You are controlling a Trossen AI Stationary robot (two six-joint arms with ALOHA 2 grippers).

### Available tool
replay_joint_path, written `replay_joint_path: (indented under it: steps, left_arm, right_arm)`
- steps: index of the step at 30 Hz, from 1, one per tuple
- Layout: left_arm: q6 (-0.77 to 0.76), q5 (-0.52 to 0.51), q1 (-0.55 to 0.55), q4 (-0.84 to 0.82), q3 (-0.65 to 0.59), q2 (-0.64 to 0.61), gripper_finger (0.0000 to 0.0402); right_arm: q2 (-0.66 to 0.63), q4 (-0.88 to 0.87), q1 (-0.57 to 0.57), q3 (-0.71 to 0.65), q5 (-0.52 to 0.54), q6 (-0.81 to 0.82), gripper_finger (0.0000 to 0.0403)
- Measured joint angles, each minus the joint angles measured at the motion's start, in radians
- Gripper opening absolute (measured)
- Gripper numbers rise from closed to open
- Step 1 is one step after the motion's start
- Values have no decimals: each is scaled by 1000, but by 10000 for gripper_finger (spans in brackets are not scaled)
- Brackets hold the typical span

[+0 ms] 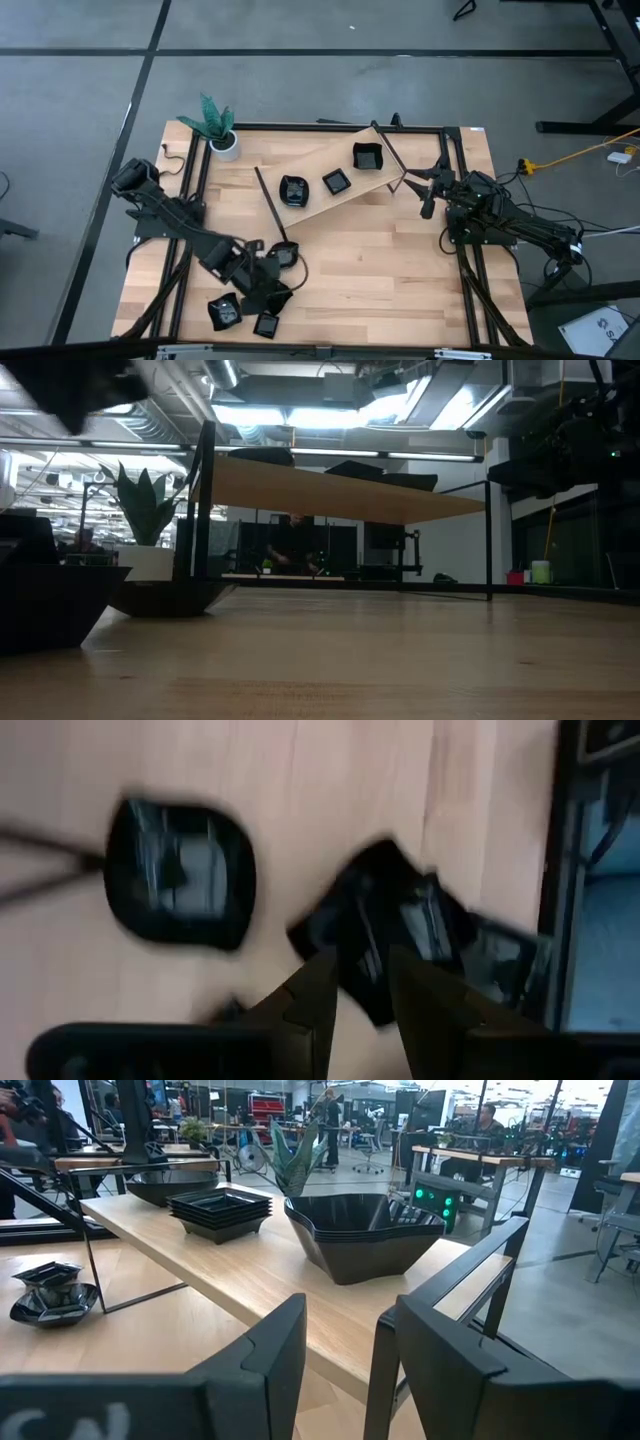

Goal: Pick & Place Mini shaped plates
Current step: Stack the black square plate on top of the black square plate on the shelf

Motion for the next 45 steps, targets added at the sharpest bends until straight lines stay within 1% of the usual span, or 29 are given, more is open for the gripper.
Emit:
replay_joint_path:
  steps: [4, 8, 11, 16, 19, 23, 25, 28, 31, 34, 38, 41, 45]
  left_arm:
    - [-167, 2, -43, -96, 0, 0, 88]
    - [-294, -6, -63, -169, 0, 0, 87]
    - [-348, -6, -66, -231, 0, 0, 87]
    - [-375, -3, -64, -285, -31, 1, 87]
    - [-411, 38, -44, -284, -89, 1, 87]
    - [-441, 138, -6, -281, -196, 1, 87]
    - [-439, 172, 11, -274, -246, 1, 87]
    - [-384, 194, 28, -221, -304, 2, 87]
    - [-293, 193, 42, -148, -330, 2, 87]
    - [-169, 192, 58, -135, -327, 2, 87]
    - [20, 183, 75, -181, -296, -23, 87]
    - [100, 145, 82, -212, -279, -55, 88]
    - [171, 139, 73, -164, -270, -85, 88]
  right_arm:
    - [0, 0, 0, 0, 0, 0, 154]
    - [0, 0, 0, 0, 0, 0, 154]
    - [0, 0, 0, 0, 0, 0, 154]
    - [0, 0, 0, 0, 0, 0, 154]
    - [0, 0, 0, 0, 0, 0, 154]
    - [0, 0, 0, 0, 0, 0, 154]
    - [0, 0, 0, 0, 0, 0, 154]
    - [0, 0, 0, 0, 0, 0, 154]
    - [0, 0, 0, 0, 0, 0, 154]
    - [0, 0, 0, 0, 0, 0, 154]
    - [0, 0, 0, 0, 0, 0, 154]
    - [0, 0, 0, 0, 0, 0, 154]
    - [0, 0, 0, 0, 0, 0, 154]
